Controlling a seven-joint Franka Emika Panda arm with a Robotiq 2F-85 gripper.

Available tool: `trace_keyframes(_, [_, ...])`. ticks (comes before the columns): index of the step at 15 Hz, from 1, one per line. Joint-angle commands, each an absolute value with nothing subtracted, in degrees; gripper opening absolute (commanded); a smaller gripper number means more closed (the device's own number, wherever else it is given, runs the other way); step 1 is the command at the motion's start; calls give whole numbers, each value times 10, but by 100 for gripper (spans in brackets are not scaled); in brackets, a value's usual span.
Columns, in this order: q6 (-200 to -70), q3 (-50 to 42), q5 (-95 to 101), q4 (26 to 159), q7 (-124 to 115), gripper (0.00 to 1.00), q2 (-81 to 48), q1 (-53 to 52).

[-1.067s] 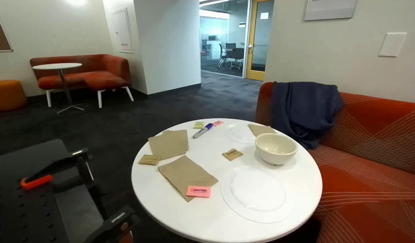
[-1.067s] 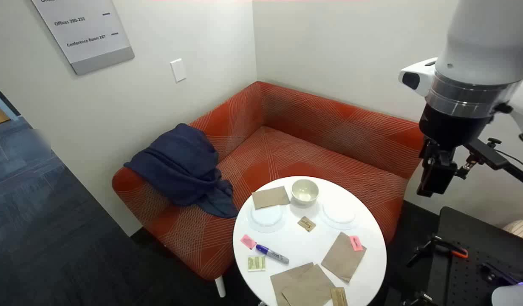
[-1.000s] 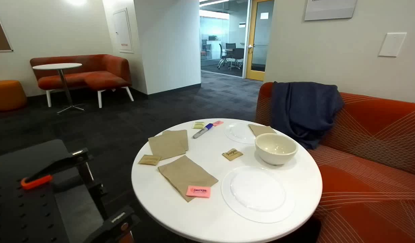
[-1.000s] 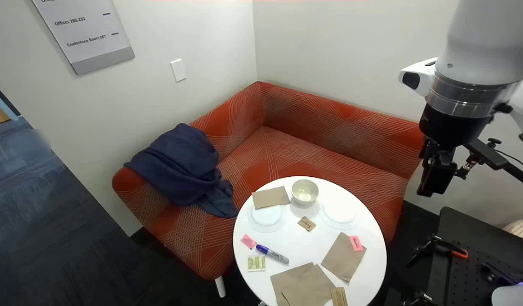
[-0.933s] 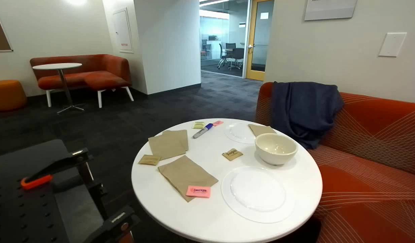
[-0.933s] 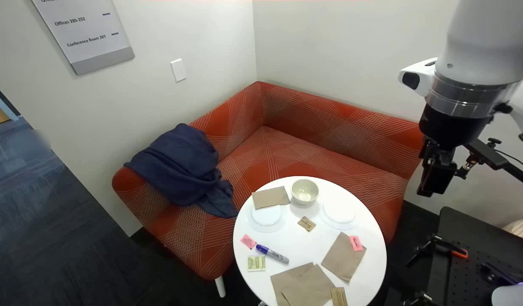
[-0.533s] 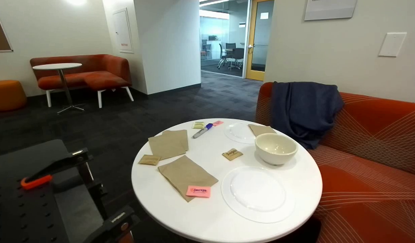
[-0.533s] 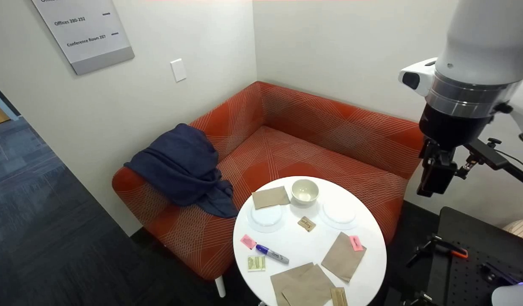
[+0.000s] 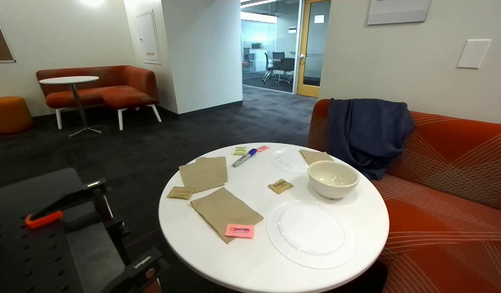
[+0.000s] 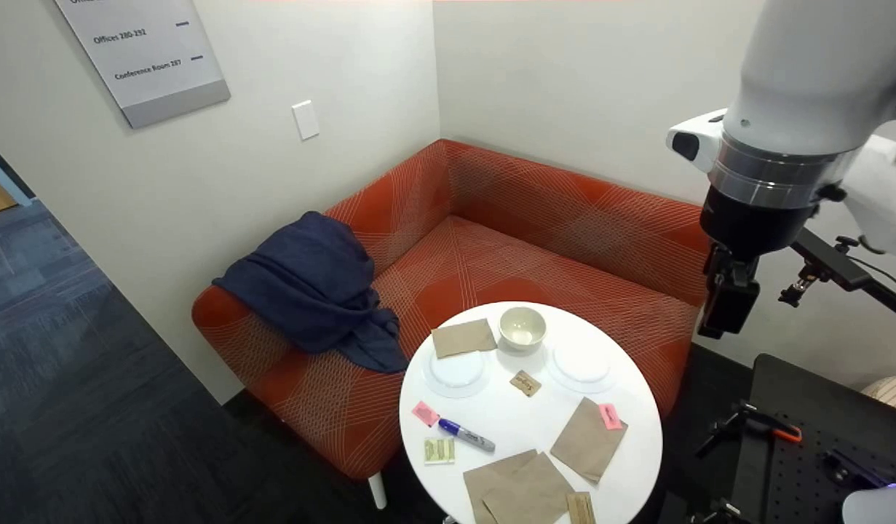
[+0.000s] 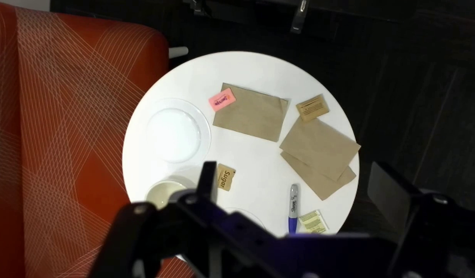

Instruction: Put the blue marker in the bowl

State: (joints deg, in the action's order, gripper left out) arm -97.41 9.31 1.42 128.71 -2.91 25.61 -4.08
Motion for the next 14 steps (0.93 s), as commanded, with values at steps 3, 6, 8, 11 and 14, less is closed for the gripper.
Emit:
trace_keyframes(3, [-1032,81,20,1292,-25,100,211,-46])
trace_keyframes(6, [-1060,81,21,1293,-28,100,184,-46])
trace_keyframes(8, [-1082,82,23,1296,-29,100,168,-46])
trace_keyframes(11, [-1111,82,25,1309,-32,100,155,-46])
trace_keyframes(14, [-1140,81,27,1323,-33,100,142,-45])
